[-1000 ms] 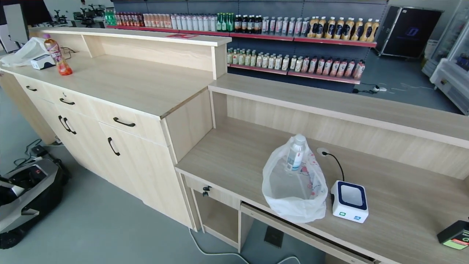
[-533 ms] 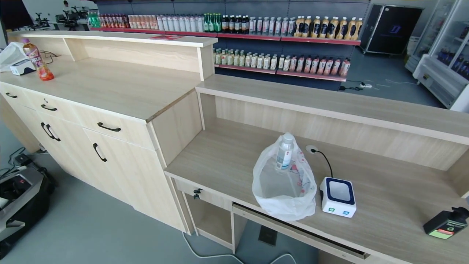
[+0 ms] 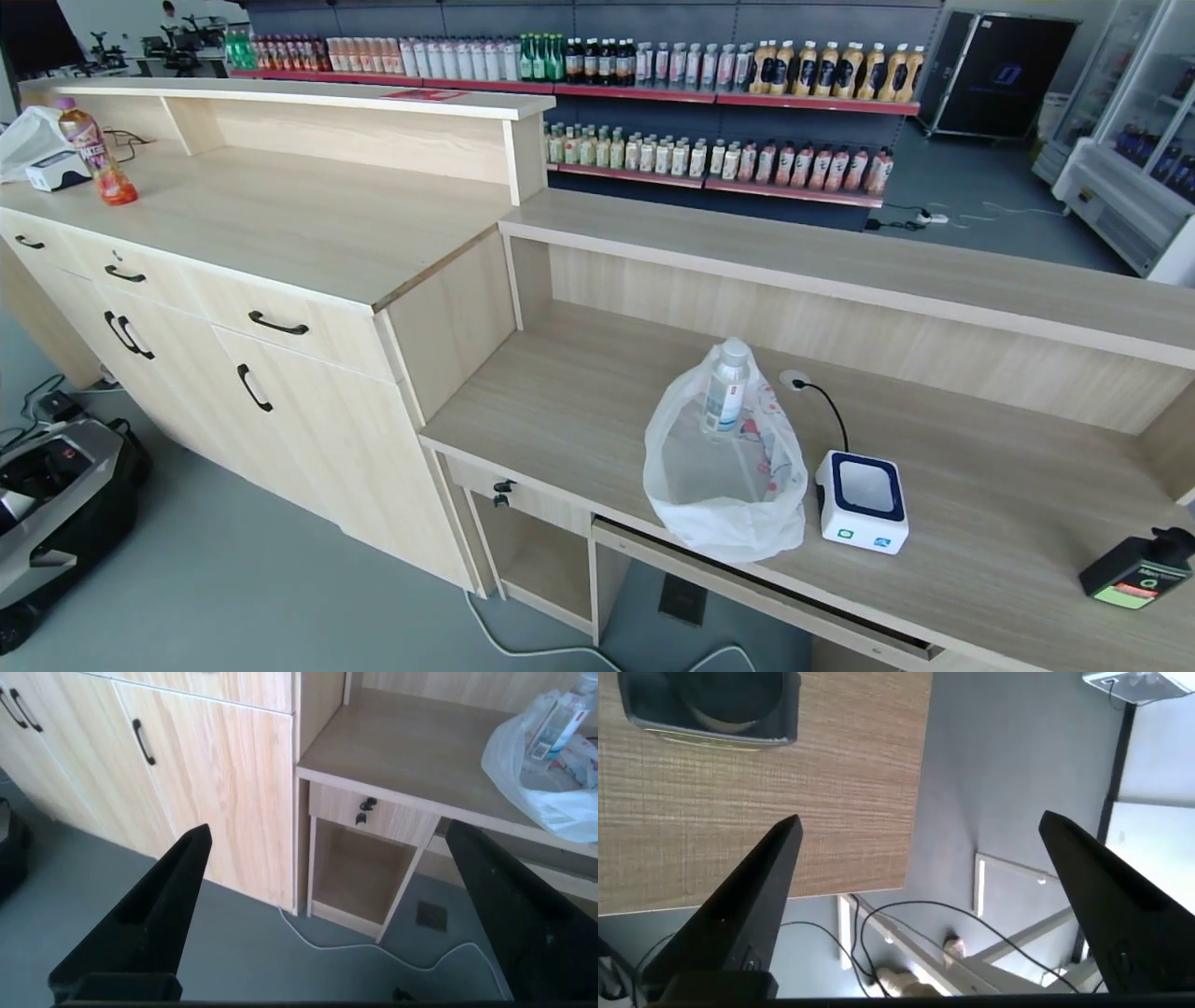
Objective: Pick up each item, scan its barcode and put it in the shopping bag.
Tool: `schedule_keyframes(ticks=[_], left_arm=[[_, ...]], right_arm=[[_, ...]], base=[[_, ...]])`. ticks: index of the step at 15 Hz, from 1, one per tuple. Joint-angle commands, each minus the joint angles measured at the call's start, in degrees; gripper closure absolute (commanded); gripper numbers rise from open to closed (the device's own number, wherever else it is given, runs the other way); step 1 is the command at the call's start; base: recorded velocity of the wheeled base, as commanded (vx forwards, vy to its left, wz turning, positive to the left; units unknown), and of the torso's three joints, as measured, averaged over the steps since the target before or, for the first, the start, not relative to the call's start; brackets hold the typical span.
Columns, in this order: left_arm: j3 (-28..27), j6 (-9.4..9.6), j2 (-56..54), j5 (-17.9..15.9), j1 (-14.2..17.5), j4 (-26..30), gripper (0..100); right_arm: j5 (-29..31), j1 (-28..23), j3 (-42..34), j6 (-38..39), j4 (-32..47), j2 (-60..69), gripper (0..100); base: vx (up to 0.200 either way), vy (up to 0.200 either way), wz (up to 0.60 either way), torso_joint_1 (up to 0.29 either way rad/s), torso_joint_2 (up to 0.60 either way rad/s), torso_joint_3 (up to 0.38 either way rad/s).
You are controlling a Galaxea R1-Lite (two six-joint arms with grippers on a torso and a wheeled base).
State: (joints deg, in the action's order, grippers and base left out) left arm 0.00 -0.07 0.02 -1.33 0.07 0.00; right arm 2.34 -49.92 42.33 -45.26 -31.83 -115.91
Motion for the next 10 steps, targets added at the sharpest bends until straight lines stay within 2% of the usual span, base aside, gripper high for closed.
schedule_keyframes(ticks=[1,4,10], left_arm=[[0.0,-0.01,0.1,0.0,0.0,0.0,0],[0.0,-0.01,0.1,0.0,0.0,0.0,0],[0.0,-0.01,0.1,0.0,0.0,0.0,0]], right_arm=[[-3.4,0.3,0.1,-1.2,-0.2,-2.8,0],[-7.6,1.4,1.4,-2.3,-0.6,-5.4,0],[-14.6,2.5,2.1,-3.3,-6.5,-11.1,0]], base=[[0.000,0.000,0.00,0.000,0.00,0.000],[0.000,0.000,0.00,0.000,0.00,0.000],[0.000,0.000,0.00,0.000,0.00,0.000]])
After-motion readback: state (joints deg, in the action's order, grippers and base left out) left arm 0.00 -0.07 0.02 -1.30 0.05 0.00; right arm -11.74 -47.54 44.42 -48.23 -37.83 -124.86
